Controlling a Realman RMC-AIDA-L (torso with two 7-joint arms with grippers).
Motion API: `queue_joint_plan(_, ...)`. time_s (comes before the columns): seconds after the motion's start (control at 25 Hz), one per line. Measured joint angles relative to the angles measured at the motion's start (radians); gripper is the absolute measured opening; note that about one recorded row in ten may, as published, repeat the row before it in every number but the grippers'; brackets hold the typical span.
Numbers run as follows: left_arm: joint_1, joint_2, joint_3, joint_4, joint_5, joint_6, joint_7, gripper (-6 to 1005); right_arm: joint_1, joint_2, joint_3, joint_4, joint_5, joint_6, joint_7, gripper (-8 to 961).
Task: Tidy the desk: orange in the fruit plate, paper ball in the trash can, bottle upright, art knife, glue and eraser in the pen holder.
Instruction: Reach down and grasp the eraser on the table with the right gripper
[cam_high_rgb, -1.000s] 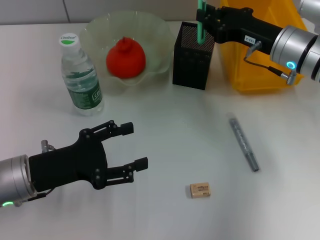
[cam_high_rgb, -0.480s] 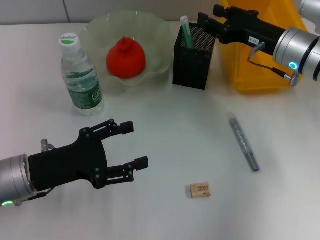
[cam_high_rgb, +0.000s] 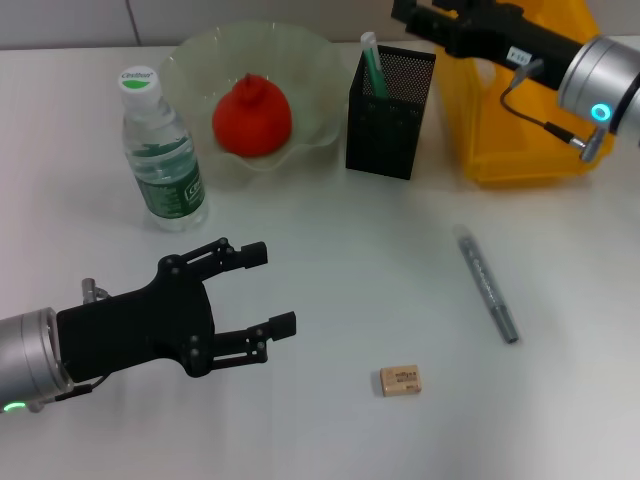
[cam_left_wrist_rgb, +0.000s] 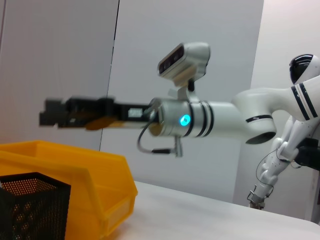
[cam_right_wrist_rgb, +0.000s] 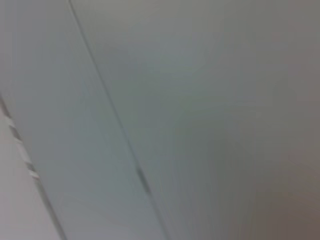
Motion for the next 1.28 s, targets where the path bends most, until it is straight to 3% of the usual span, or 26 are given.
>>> queue_joint_plan(0.12,0.000,0.000,0.000,0.000,0.000,0.000,-0.002,846,-0.034,-0.020,-0.004,-0.077,-0.034,-0.115,0.145,741)
queue_joint_plan(0.16,0.000,0.000,0.000,0.000,0.000,0.000,-0.003,846,-0.054,-0.035,-0.005,-0.135,-0.069,-0.212,0.235,741)
queue_joint_plan(0.28,-0.001,0.001,0.000,0.000,0.000,0.001,-0.003,846,-0.059,-0.054,-0.005,-0.179,-0.120,-0.308,0.305,741)
queue_joint_plan(0.36,-0.001,0.002,0.000,0.001,0.000,0.004,-0.004,846,-0.041,-0.082,-0.005,-0.226,-0.264,-0.446,0.396,741)
queue_joint_plan(0.6,0.007,0.009,0.005,0.009,0.006,0.023,-0.005,846,0.009,-0.096,-0.004,-0.268,-0.548,-0.599,0.449,740)
queue_joint_plan(0.68,0.013,0.017,0.007,0.010,0.008,0.025,-0.005,846,0.034,-0.087,-0.004,-0.303,-0.676,-0.651,0.452,740)
queue_joint_plan(0.8,0.024,0.051,0.011,0.011,0.009,0.031,-0.021,846,0.063,-0.078,-0.004,-0.316,-0.757,-0.686,0.458,739)
queue_joint_plan(0.88,0.025,0.073,0.024,0.012,0.009,0.043,-0.050,846,0.118,-0.052,-0.005,-0.324,-0.902,-0.734,0.474,739)
queue_joint_plan(0.92,0.025,0.073,0.024,0.012,0.009,0.043,-0.050,846,0.118,-0.052,-0.005,-0.324,-0.902,-0.734,0.474,739)
queue_joint_plan(0.96,0.025,0.080,0.028,0.014,0.009,0.046,-0.063,846,0.150,-0.025,-0.005,-0.331,-0.998,-0.740,0.479,739)
queue_joint_plan(1.0,0.025,0.080,0.028,0.014,0.009,0.046,-0.063,846,0.150,-0.025,-0.005,-0.331,-0.998,-0.740,0.479,739)
queue_joint_plan(1.08,0.027,0.080,0.022,0.022,0.009,0.044,-0.068,846,0.185,0.006,-0.037,-0.335,-1.106,-0.730,0.481,738)
queue_joint_plan(1.12,0.027,0.080,0.022,0.022,0.009,0.044,-0.068,846,0.185,0.006,-0.037,-0.335,-1.106,-0.730,0.481,738)
queue_joint_plan(1.28,0.029,0.075,0.018,0.025,0.005,0.042,-0.069,846,0.205,0.012,-0.205,-0.319,-1.109,-0.665,0.505,736)
